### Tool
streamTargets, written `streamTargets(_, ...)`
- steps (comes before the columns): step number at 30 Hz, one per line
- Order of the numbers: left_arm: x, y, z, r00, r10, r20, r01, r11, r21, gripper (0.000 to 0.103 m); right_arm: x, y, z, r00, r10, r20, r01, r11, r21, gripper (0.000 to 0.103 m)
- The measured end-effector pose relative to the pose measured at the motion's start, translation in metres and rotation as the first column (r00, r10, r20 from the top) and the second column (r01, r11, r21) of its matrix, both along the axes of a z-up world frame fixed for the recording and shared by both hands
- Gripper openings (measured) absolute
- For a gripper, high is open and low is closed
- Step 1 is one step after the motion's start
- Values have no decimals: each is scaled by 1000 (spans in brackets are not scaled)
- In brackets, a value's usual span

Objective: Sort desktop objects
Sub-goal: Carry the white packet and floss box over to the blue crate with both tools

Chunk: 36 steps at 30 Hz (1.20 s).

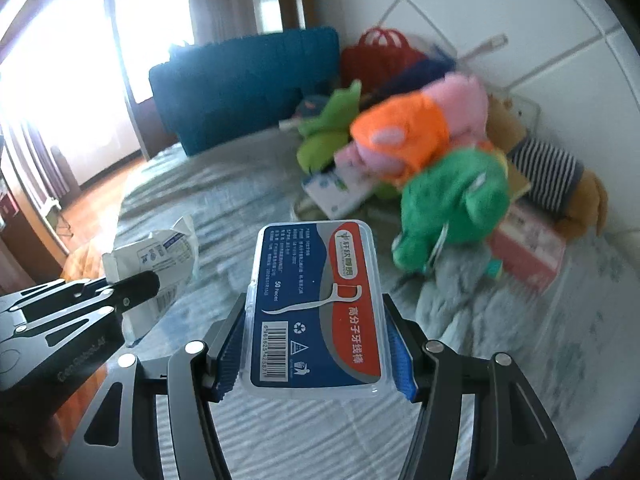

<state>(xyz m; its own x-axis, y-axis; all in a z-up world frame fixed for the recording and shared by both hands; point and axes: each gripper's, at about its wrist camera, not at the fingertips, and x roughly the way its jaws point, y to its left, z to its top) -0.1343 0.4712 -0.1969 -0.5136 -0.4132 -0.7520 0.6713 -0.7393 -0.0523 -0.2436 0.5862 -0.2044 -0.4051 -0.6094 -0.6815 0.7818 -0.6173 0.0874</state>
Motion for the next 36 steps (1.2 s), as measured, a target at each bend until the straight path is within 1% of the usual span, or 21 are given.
streamTargets(6,14,-25,42,997,-34,-62,33,999,-30,12,16,-15,37,998,-35,-44,33,999,-25,61)
streamTargets(9,18,-38,58,994,-75,-79,72,996,-47,12,27,-31,57,994,-86,-65,82,995,-50,61)
streamTargets(14,32,-71,88,980,-164,-111,156,984,-84,12,53,-60,86,981,-164,-100,155,984,-91,61)
streamTargets(18,46,-95,107,969,-205,-137,191,976,-105,12,69,-82,107,971,-203,-125,189,975,-117,61)
streamTargets(23,54,-119,125,966,-201,-166,182,976,-119,12,76,-110,127,969,-193,-154,173,976,-130,61)
streamTargets(31,62,-158,151,968,-139,-207,105,980,-169,12,71,-154,156,969,-137,-206,100,979,-179,61)
streamTargets(36,72,-192,166,964,-113,-240,70,981,-181,12,78,-195,174,965,-98,-242,54,982,-183,61)
